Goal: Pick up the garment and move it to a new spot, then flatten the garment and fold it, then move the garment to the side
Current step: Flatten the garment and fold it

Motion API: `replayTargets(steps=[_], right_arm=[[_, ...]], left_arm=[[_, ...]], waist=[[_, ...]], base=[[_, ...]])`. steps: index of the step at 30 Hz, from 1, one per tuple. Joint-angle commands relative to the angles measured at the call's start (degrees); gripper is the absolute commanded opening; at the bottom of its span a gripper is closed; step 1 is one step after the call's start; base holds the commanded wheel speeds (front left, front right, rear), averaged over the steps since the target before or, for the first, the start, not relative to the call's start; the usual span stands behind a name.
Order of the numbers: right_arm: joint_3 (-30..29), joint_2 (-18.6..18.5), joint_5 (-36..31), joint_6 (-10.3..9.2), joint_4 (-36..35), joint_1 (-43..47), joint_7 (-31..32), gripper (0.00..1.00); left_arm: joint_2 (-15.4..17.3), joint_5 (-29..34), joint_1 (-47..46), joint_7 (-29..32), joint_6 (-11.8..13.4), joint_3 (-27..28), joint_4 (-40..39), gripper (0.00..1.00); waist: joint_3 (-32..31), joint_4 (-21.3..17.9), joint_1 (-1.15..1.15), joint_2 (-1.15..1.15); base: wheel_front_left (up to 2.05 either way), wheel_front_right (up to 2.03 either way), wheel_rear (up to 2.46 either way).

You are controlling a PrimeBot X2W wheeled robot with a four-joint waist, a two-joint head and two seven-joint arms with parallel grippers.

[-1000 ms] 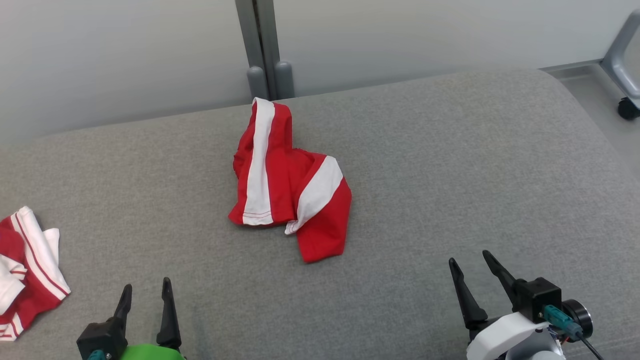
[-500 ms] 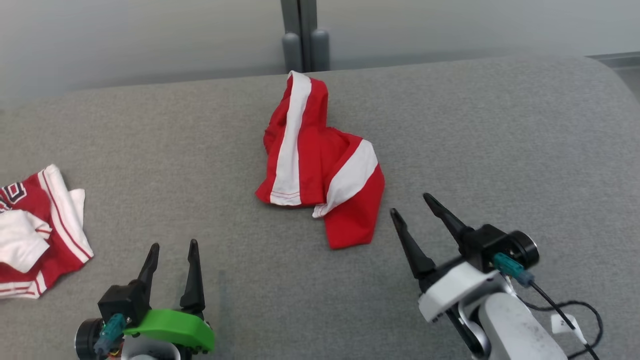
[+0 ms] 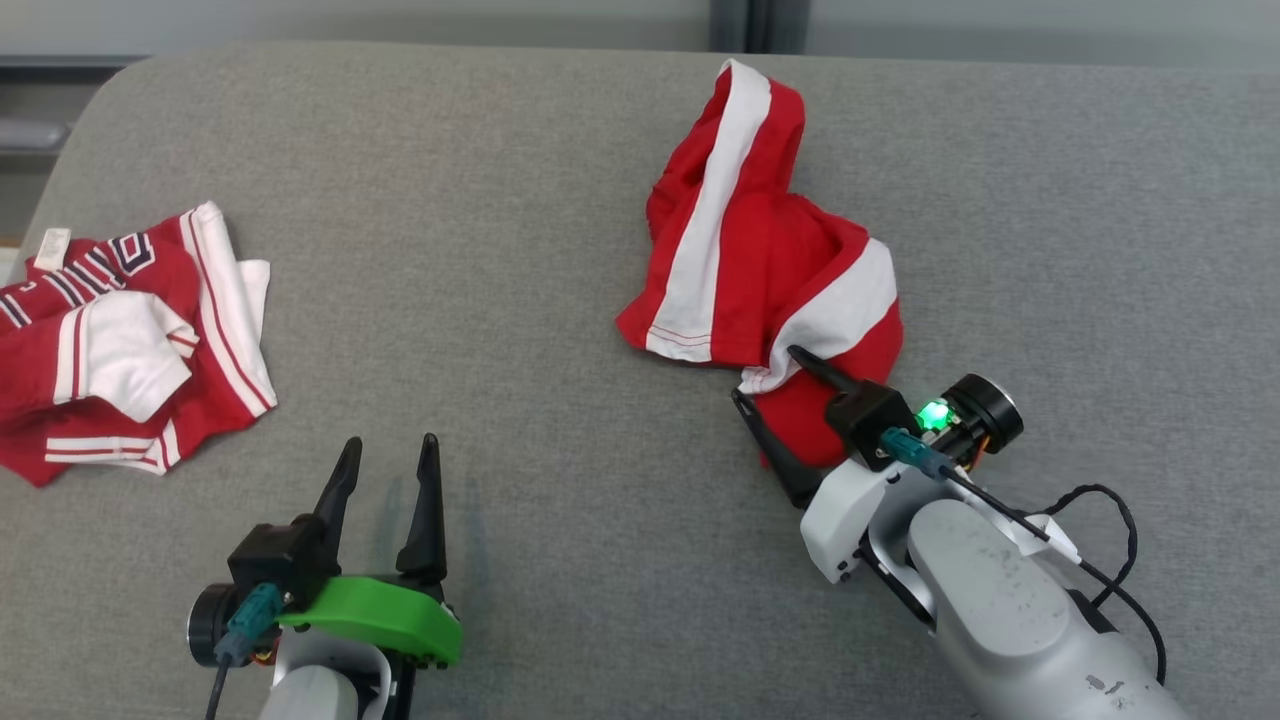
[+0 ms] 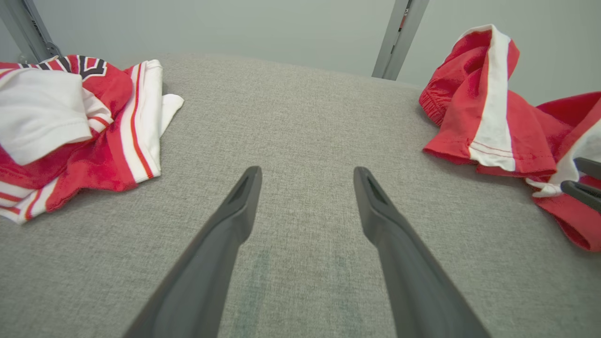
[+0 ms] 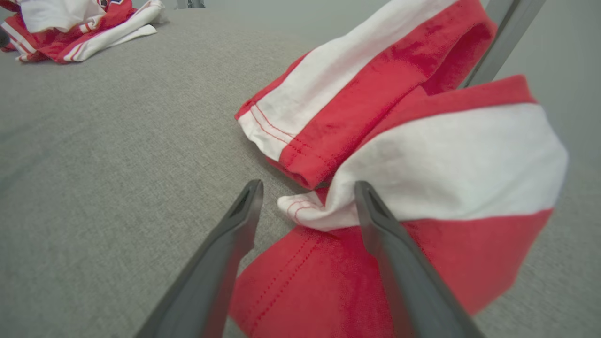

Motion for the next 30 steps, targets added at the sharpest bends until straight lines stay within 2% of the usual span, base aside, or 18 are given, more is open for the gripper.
replayTargets(steps=[1, 5, 6, 7, 8, 9, 15, 21, 25, 27, 30], right_arm=[[-0.44, -0.27, -0.69, -0.07, 1.08, -0.66, -0.01, 1.0], [-1.27, -0.28, -2.47, -0.06, 5.36, -2.04, -0.01, 1.0], [-1.53, -0.3, -2.49, -0.06, 6.3, -2.19, 0.0, 0.62], [-1.83, -0.29, -1.81, -0.07, 6.62, -2.27, 0.05, 0.34], [-1.67, -0.26, -1.16, -0.06, 6.32, -2.17, 0.05, 0.09], [-1.56, -0.26, -0.79, -0.06, 5.9, -2.1, 0.05, 0.0], [-4.77, -0.33, 2.74, -0.07, -2.38, 0.09, -0.01, 0.0], [-12.75, -0.28, 7.4, -0.07, -14.17, 2.95, -0.01, 0.0], [-22.68, -0.3, 7.3, -0.07, -20.81, 3.17, -0.01, 0.0], [-30.64, -0.21, 6.24, -0.06, -25.46, 1.76, -0.02, 0.0], [-36.64, -0.24, 5.39, -0.06, -29.32, 0.87, -0.01, 0.0]], left_arm=[[0.11, -0.43, -0.95, -0.05, -0.14, 0.04, -0.14, 1.0], [0.11, -0.72, -1.29, -0.05, -0.17, -0.19, 0.22, 1.0], [0.11, -0.77, -1.33, -0.05, -0.17, -0.21, 0.3, 1.0], [0.1, -0.82, -1.46, -0.05, -0.18, -0.18, 0.3, 1.0], [0.1, -0.83, -1.6, -0.05, -0.18, -0.12, 0.31, 1.0], [0.11, -0.85, -1.71, -0.05, -0.19, 0.02, 0.31, 1.0], [0.11, 0.0, -1.7, -0.05, -0.2, 0.9, 0.13, 1.0], [0.12, 0.8, -0.14, -0.05, -0.22, 1.61, -0.26, 1.0], [0.11, 0.73, 1.58, -0.05, -0.03, 2.18, -0.51, 1.0], [0.12, 2.09, 3.04, -0.05, -0.07, 1.2, -0.13, 1.0], [0.14, 2.89, 4.02, -0.05, -0.11, 0.61, -0.05, 1.0]], waist=[[2.94, 2.93, 0.0, 0.0], [3.97, 3.69, 0.0, 0.0], [4.07, 3.77, 0.0, 0.0], [4.25, 3.85, 0.0, 0.0], [4.35, 3.9, 0.0, 0.0], [4.43, 3.89, 0.0, 0.0], [3.73, 2.75, 0.0, 0.0], [1.4, 0.32, 0.0, 0.0], [-0.64, -1.72, 0.0, 0.0], [-2.13, -3.21, 0.0, 0.0], [-3.31, -4.09, 0.0, 0.0]], base=[[0.0, 0.0, 0.0], [0.0, 0.0, 0.0], [0.0, 0.0, 0.0], [0.0, 0.0, 0.0], [0.0, 0.0, 0.0], [0.0, 0.0, 0.0], [0.0, 0.0, 0.0], [0.0, 0.0, 0.0], [0.0, 0.0, 0.0], [0.0, 0.0, 0.0], [0.0, 0.0, 0.0]])
